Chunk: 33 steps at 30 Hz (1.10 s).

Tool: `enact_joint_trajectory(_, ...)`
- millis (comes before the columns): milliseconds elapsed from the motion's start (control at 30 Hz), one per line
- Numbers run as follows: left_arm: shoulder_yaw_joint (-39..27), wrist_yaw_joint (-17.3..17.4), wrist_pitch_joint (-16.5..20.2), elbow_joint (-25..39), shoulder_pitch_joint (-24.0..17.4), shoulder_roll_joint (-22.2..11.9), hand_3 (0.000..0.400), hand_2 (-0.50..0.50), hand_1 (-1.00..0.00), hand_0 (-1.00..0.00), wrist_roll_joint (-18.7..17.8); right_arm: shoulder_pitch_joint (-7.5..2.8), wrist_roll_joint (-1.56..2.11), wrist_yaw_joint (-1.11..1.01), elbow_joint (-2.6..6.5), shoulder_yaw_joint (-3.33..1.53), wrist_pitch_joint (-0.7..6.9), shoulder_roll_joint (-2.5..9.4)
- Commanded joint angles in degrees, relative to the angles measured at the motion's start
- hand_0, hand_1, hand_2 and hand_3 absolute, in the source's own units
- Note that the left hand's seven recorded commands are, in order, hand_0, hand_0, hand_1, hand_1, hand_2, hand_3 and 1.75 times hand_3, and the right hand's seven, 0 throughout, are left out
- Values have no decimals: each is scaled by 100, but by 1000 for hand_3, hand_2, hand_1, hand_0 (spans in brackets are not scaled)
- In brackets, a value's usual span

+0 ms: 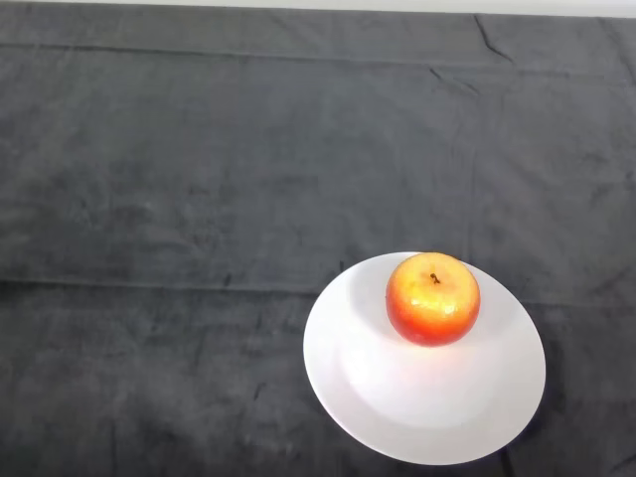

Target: Move the apple to the plate

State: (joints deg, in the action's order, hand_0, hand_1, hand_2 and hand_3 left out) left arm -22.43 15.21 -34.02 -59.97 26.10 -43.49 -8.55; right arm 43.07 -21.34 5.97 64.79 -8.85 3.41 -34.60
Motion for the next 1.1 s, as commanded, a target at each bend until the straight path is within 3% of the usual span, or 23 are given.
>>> enact_joint_trajectory(33, -181, -95, -137, -323, 245, -387, 0, 0, 0, 0, -180, -210, 33, -21, 87, 55, 3, -15)
enact_joint_trajectory(433, -405, -482, -216, -627, 348, -272, 0, 0, 0, 0, -299, -185, 28, -11, 141, 48, -23, -12)
enact_joint_trajectory(1100, -509, -614, -321, -757, 285, -342, 0, 0, 0, 0, -320, -161, 24, -1, 194, 41, -53, -10)
